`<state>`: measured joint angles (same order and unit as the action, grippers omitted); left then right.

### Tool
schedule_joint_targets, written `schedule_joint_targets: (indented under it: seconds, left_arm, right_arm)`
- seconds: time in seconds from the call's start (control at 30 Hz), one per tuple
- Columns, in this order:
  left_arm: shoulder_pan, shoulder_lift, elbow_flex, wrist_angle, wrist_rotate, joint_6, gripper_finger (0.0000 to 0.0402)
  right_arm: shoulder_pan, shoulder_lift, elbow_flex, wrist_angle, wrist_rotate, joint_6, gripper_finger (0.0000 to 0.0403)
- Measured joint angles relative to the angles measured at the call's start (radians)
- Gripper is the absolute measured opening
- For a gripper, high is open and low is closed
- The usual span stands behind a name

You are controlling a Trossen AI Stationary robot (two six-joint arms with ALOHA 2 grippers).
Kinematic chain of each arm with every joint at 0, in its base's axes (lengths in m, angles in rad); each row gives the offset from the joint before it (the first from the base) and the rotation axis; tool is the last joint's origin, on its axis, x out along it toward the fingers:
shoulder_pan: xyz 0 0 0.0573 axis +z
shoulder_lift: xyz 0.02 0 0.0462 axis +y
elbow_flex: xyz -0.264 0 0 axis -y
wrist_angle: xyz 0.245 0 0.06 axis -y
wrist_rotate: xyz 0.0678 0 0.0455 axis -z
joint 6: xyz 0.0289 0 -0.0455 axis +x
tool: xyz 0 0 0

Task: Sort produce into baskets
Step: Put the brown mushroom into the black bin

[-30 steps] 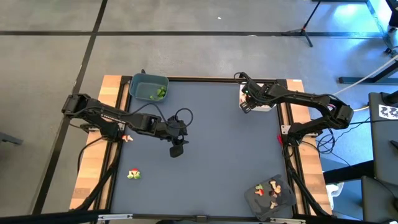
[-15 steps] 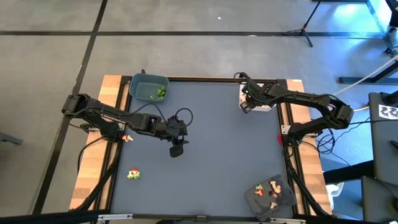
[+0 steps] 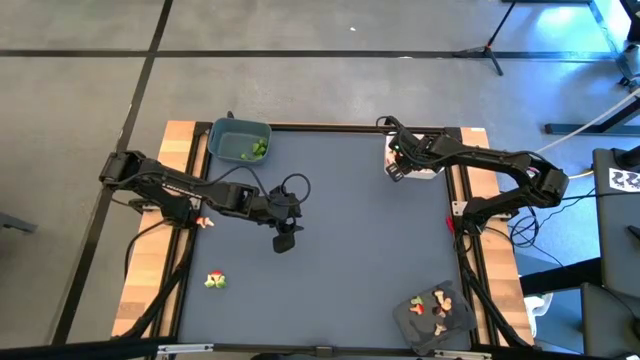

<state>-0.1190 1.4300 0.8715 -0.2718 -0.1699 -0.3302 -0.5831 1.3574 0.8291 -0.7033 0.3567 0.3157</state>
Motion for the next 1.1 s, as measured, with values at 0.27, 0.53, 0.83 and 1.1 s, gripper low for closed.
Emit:
schedule_joint_targets:
  seconds: [0.27, 0.53, 0.83, 1.1]
  left_arm:
    - [0.000, 0.000, 0.000, 0.000, 0.000, 0.000, 0.0180]
    - [0.000, 0.000, 0.000, 0.000, 0.000, 0.000, 0.0180]
    - [0.000, 0.000, -0.001, 0.015, 0.000, 0.016, 0.0180]
    - [0.000, 0.000, -0.002, 0.032, 0.000, 0.039, 0.0180]
  right_arm:
    - [0.000, 0.000, 0.000, 0.006, -0.001, 0.000, 0.0147]
    - [0.024, -0.002, 0.000, 0.035, -0.009, -0.005, 0.0147]
    - [0.199, -0.008, 0.002, 0.149, -0.009, 0.000, 0.0147]
    - [0.388, -0.008, 0.003, 0.309, -0.011, 0.003, 0.0147]
